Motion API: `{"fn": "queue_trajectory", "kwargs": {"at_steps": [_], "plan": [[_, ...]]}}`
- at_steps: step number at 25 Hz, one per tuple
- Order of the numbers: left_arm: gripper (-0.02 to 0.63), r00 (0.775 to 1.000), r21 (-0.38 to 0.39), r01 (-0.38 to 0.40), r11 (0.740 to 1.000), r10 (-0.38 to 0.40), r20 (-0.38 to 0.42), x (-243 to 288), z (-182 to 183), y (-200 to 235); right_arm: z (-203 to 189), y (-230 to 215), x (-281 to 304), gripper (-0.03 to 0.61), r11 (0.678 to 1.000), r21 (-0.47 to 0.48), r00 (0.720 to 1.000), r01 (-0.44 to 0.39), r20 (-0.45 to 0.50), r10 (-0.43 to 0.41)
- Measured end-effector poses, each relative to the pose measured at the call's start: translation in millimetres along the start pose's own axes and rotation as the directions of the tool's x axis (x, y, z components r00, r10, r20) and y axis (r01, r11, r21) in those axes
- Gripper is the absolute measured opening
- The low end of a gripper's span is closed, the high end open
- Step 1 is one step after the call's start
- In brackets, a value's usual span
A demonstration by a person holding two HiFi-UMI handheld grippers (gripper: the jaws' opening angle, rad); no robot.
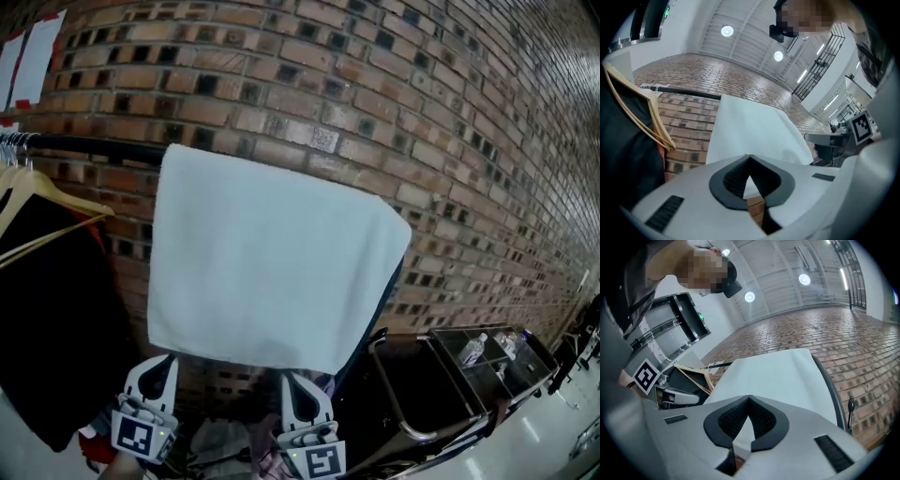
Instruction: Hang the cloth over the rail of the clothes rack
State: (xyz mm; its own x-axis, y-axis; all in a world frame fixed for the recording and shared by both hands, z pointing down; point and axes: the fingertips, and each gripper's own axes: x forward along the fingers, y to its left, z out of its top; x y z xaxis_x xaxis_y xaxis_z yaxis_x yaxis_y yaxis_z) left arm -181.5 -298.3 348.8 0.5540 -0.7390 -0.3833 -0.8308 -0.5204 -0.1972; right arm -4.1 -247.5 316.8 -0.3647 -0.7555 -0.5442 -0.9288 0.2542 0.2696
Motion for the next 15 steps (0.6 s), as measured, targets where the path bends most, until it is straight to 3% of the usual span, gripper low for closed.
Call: {"fn": "queue_trajectory", "kwargs": {"at_steps": [3, 15], "plan": [[0.012, 1.000, -0.009, 0.018, 1.000, -0.018, -0.004, 3, -4, -11, -4, 4, -2, 0.021, 1.000, 0.018, 1.000, 0.008, 0.013, -0.008], [0.012, 0.997, -0.048, 0.001, 0.999, -0.005, -0.080, 5, -36, -24, -43, 28, 1, 0.020, 0.999, -0.020, 0.990, -0.032, -0.138, 0.029]]}}
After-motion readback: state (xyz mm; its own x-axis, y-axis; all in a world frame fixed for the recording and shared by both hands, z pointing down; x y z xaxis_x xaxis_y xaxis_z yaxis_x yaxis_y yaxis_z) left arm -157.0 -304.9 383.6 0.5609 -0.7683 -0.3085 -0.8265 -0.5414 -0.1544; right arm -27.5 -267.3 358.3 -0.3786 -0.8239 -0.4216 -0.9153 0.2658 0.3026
